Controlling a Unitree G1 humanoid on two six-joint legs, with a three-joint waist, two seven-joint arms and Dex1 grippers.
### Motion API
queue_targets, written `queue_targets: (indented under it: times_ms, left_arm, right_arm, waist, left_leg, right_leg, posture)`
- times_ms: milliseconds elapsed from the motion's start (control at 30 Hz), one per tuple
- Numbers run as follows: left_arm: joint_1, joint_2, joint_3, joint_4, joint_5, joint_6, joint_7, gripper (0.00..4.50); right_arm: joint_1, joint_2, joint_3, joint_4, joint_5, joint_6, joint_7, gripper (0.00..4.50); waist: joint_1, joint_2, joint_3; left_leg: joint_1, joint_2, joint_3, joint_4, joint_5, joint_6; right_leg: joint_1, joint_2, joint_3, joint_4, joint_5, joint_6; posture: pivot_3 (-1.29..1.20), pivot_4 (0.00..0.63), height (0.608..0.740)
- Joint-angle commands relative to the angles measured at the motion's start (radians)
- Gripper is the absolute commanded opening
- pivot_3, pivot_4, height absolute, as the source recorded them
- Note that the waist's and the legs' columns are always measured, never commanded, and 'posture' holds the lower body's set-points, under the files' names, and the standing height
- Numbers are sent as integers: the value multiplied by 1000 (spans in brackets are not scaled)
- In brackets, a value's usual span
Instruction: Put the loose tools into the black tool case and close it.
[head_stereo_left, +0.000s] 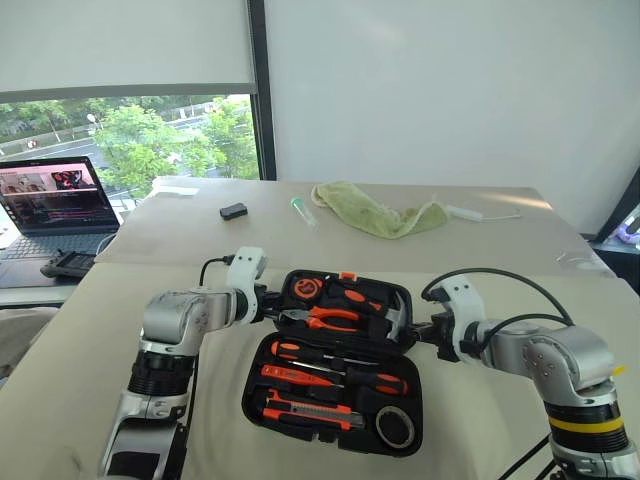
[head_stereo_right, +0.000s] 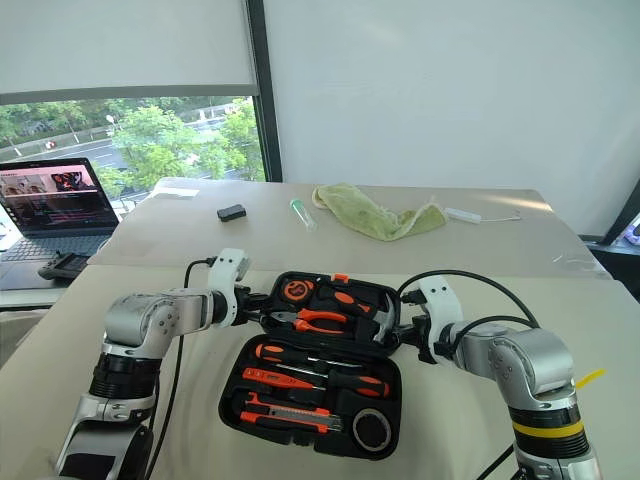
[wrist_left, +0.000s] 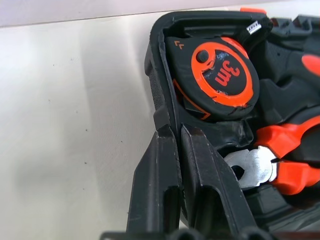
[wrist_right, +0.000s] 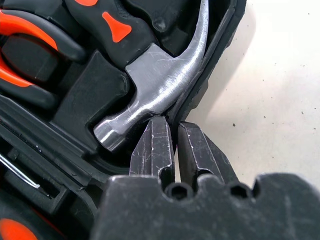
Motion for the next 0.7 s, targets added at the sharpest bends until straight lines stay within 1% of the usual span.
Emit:
queue_targets:
  times_ms: [33, 167, 200, 233, 300, 400, 467, 533, 700]
  left_arm:
    - [40, -15, 43, -85, -50, -152, -80, 2]
    - [91, 4, 29, -160, -55, -255, -139, 2]
    - [104, 4, 32, -173, -57, -281, -148, 2]
    - [111, 5, 28, -177, -50, -309, -156, 2]
    - [120, 3, -3, -173, -9, -409, -171, 2]
    - [100, -21, -24, -141, 17, -503, -174, 2]
    - [107, -11, -50, -147, 43, -569, -199, 2]
    - [125, -4, -53, -162, 50, -619, -218, 2]
    - [218, 60, -95, -208, 119, -806, -297, 2]
  right_arm:
    - [37, 28, -32, -90, -34, -152, 10, 28]
    - [123, 34, -12, -171, -80, -329, 61, 28]
    - [147, 33, 0, -187, -110, -390, 67, 28]
    - [162, 34, 9, -192, -134, -432, 68, 28]
    - [175, 37, 34, -162, -223, -554, 49, 28]
    - [148, 37, 88, -92, -322, -705, 63, 28]
    - [143, 32, 114, -62, -372, -786, 80, 28]
    - [154, 44, 106, -50, -396, -842, 80, 28]
    - [251, 35, 100, -71, -469, -992, 99, 28]
  waist:
    - [0, 0, 0]
    - [2, 1, 0]
    - [3, 1, 1]
    - [4, 1, 1]
    - [5, 1, 1]
    - [7, 1, 1]
    - [9, 1, 1]
    - [9, 1, 1]
    - [10, 1, 1]
  left_leg:
    - [0, 0, 0, 0, 1, 0]
    - [-6, 0, 0, -1, 2, -2]
    - [-6, 0, 0, -1, 5, -7]
    - [-7, 0, 0, -1, 5, -7]
    - [-9, -1, 0, -1, 5, -7]
    - [-16, -1, 1, 1, 6, -7]
    - [-18, -2, 1, 1, 7, -7]
    - [-18, -2, 1, 1, 7, -7]
    - [-19, -1, 1, -1, 8, -8]
  right_leg:
    - [-1, 0, 0, 0, 1, 0]
    - [-6, 0, 0, 0, 1, 0]
    - [-7, 0, 0, 0, 1, 0]
    - [-7, 0, 0, -1, 1, 0]
    - [-9, 0, 0, -1, 1, 0]
    - [-16, -1, 0, 0, 2, 0]
    - [-17, 0, 0, 0, 3, 1]
    - [-18, 0, -1, -1, 3, 1]
    - [-18, 1, -1, 0, 3, 1]
  posture:
    - [0, 150, 740]
    - [0, 150, 740]
    - [0, 150, 740]
    - [0, 150, 740]
    - [0, 150, 740]
    - [0, 150, 740]
    - [0, 150, 740]
    - [0, 150, 740]
    - [0, 150, 740]
